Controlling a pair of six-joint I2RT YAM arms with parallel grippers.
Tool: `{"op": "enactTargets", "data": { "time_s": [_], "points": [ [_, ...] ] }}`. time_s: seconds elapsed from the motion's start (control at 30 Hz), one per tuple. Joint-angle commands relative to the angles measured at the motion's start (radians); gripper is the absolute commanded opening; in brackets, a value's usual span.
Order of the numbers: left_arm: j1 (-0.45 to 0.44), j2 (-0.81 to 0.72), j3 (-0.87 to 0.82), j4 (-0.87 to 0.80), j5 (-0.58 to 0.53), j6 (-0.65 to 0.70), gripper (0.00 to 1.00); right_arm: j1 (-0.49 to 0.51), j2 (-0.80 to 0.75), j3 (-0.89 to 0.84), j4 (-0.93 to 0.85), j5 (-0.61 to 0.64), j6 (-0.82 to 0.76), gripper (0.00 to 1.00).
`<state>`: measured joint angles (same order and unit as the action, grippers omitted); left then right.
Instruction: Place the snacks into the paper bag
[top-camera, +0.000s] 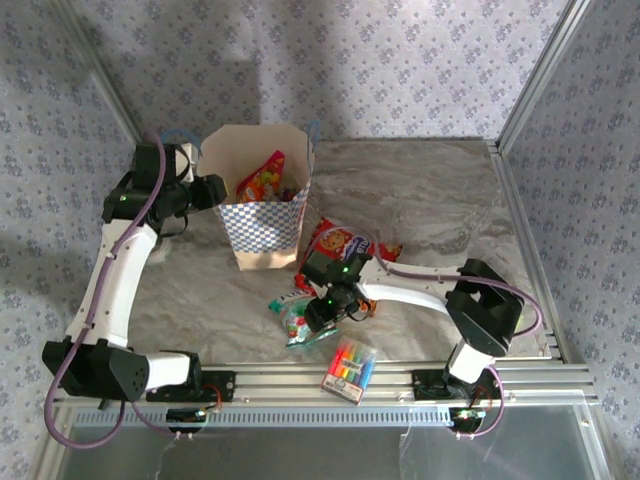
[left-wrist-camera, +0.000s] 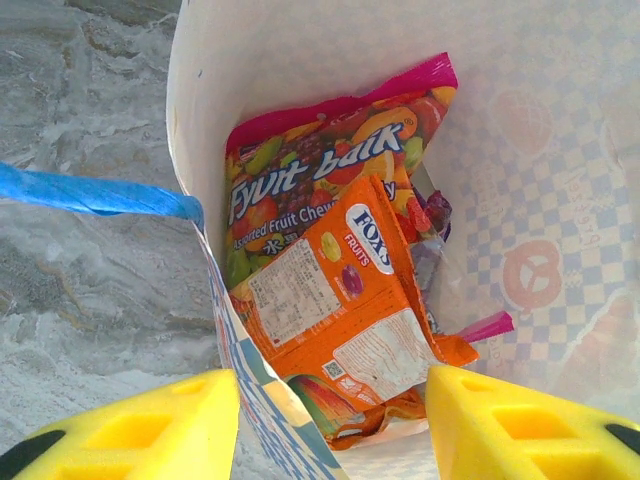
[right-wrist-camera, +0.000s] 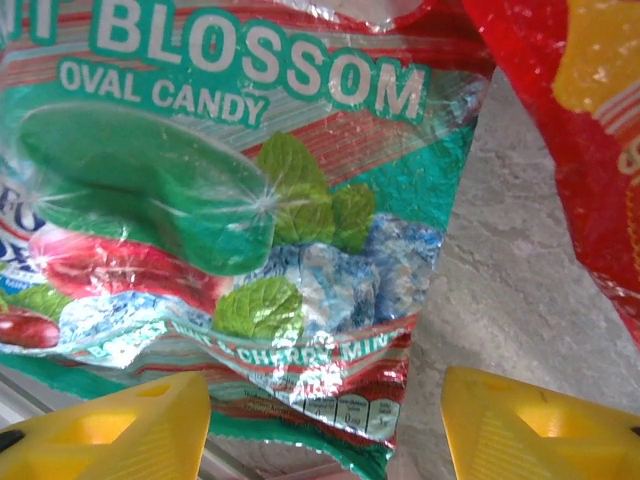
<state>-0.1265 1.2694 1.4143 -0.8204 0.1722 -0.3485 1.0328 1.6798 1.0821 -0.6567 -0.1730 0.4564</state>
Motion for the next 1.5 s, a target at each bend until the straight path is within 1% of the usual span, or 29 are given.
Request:
{"op": "enactTargets", "data": {
  "time_s": [0.0, 0.43, 0.6, 0.67, 0.83, 0.93, 1.1, 1.23, 1.27, 1.47],
  "points": [
    [-0.004, -0.021, 0.005, -0.028, 0.021, 0.019, 0.52, -0.002, 0.033, -0.010, 0.020, -0.024, 0.012, 0.64],
    [-0.004, -0.019, 0.003, -0.033, 0.019, 0.028, 0.52, -0.019, 0.099, 0.004, 0.050, -0.048, 0.018, 0.64],
    [-0.005, -0.015, 0.004, -0.031, 0.017, 0.028, 0.53, -0.028, 0.118, 0.018, 0.051, -0.053, 0.021, 0.60],
    [-0.004, -0.012, 0.010, -0.034, 0.019, 0.029, 0.53, -0.031, 0.121, 0.026, 0.051, -0.048, 0.022, 0.56],
    [-0.004, -0.011, 0.009, -0.038, 0.018, 0.034, 0.52, -0.031, 0.120, 0.044, 0.049, -0.045, 0.025, 0.39],
    [-0.004, -0.013, 0.008, -0.037, 0.014, 0.037, 0.53, -0.029, 0.117, 0.059, 0.040, -0.051, 0.023, 0.32],
    [-0.004, -0.017, 0.004, -0.038, 0.007, 0.037, 0.52, -0.025, 0.100, 0.099, 0.005, -0.024, 0.021, 0.18],
    [-0.005, -0.021, 0.007, -0.039, 0.000, 0.040, 0.53, -0.025, 0.076, 0.103, -0.006, -0.010, 0.022, 0.11],
    [-0.004, -0.021, 0.009, -0.042, -0.005, 0.040, 0.53, -0.026, 0.070, 0.137, -0.009, -0.010, 0.022, 0.09],
    [-0.004, -0.030, 0.012, -0.043, -0.017, 0.040, 0.53, -0.023, 0.045, 0.175, -0.040, -0.018, 0.006, 0.03]
  ]
}}
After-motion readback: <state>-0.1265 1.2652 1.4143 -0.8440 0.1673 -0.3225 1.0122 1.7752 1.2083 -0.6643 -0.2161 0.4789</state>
